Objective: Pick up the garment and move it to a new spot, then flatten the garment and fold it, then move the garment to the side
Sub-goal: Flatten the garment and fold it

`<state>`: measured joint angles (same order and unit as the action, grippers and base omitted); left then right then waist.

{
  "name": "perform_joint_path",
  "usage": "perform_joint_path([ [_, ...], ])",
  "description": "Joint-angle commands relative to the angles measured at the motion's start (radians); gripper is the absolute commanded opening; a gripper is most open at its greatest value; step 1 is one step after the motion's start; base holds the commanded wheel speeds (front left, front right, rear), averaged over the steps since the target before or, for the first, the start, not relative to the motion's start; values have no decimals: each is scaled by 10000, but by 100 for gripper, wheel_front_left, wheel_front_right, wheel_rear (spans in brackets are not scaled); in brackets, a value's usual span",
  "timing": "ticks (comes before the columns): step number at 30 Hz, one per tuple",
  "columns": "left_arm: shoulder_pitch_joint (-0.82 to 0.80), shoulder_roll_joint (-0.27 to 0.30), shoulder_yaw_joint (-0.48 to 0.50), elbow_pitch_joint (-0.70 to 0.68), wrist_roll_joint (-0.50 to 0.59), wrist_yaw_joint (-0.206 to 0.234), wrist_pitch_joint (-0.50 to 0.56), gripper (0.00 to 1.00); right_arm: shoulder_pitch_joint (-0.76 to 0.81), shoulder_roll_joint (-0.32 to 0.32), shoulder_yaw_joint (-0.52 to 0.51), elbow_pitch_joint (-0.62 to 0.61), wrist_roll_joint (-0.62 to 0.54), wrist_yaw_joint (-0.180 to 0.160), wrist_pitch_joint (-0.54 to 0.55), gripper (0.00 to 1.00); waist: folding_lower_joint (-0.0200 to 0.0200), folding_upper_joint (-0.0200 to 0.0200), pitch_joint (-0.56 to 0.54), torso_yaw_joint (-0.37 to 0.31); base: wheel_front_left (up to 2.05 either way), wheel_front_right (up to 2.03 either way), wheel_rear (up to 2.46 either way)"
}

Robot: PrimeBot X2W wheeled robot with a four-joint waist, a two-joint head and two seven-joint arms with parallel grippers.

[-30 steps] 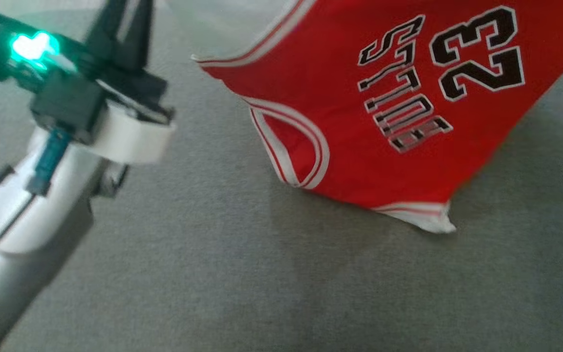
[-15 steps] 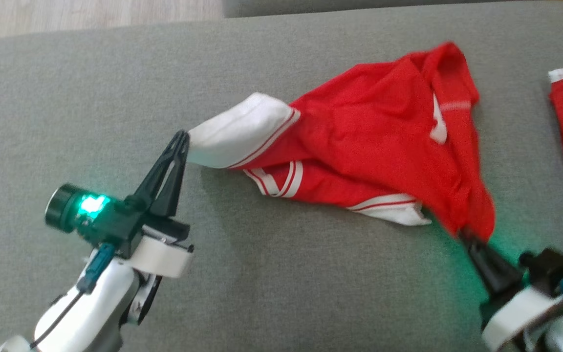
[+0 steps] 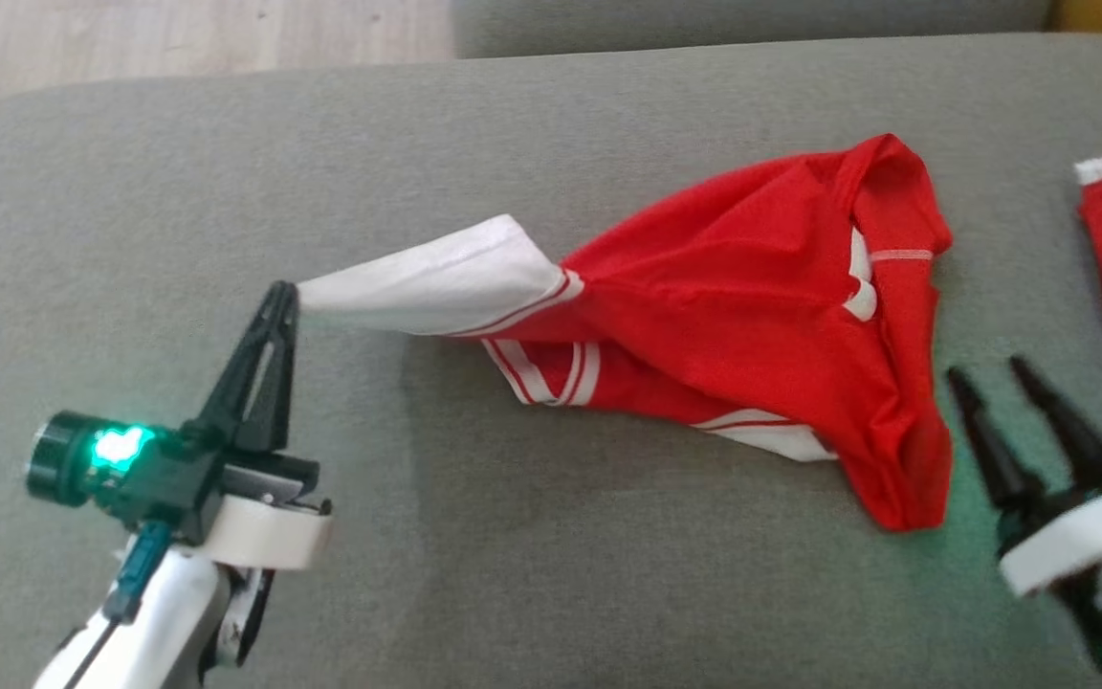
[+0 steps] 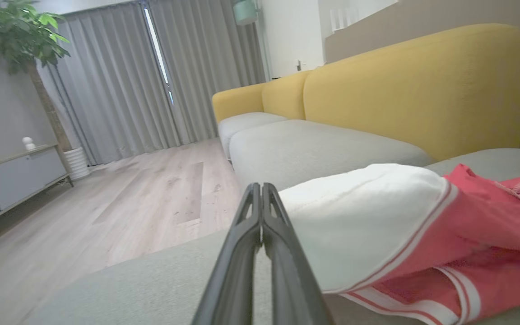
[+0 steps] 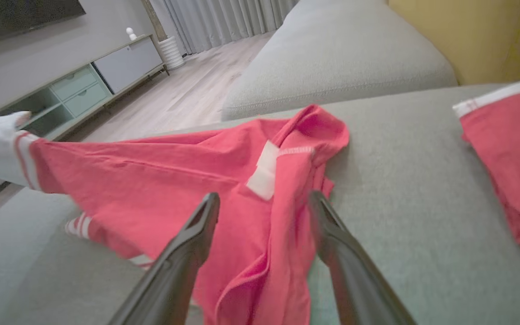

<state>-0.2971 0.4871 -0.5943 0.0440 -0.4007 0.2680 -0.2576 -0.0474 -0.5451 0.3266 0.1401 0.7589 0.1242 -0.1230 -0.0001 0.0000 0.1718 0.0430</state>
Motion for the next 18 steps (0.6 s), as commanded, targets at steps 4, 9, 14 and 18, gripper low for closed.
perform_joint_path([
  [4, -100, 353, 1077, -651, 343, 120, -41, 0, -752, -126, -153, 844, -579, 65, 449, 100, 1, 0, 14, 592, 0, 0, 0],
  [9, 31, 447, 1354, -773, 474, 33, -41, 0, -1081, 111, -90, 1681, -1009, 65, 581, 100, 1, 0, 20, 918, 0, 0, 0],
  [14, 207, 387, 1435, -852, 539, -113, -41, 0, -1602, 573, 233, 1701, -789, 65, 194, 100, 1, 0, 94, 1227, 0, 0, 0],
  [18, 254, 239, 1399, -875, 604, -174, -41, 0, -1987, 587, 714, 1435, -7, 65, 594, 100, 1, 0, 228, 1461, 0, 0, 0],
])
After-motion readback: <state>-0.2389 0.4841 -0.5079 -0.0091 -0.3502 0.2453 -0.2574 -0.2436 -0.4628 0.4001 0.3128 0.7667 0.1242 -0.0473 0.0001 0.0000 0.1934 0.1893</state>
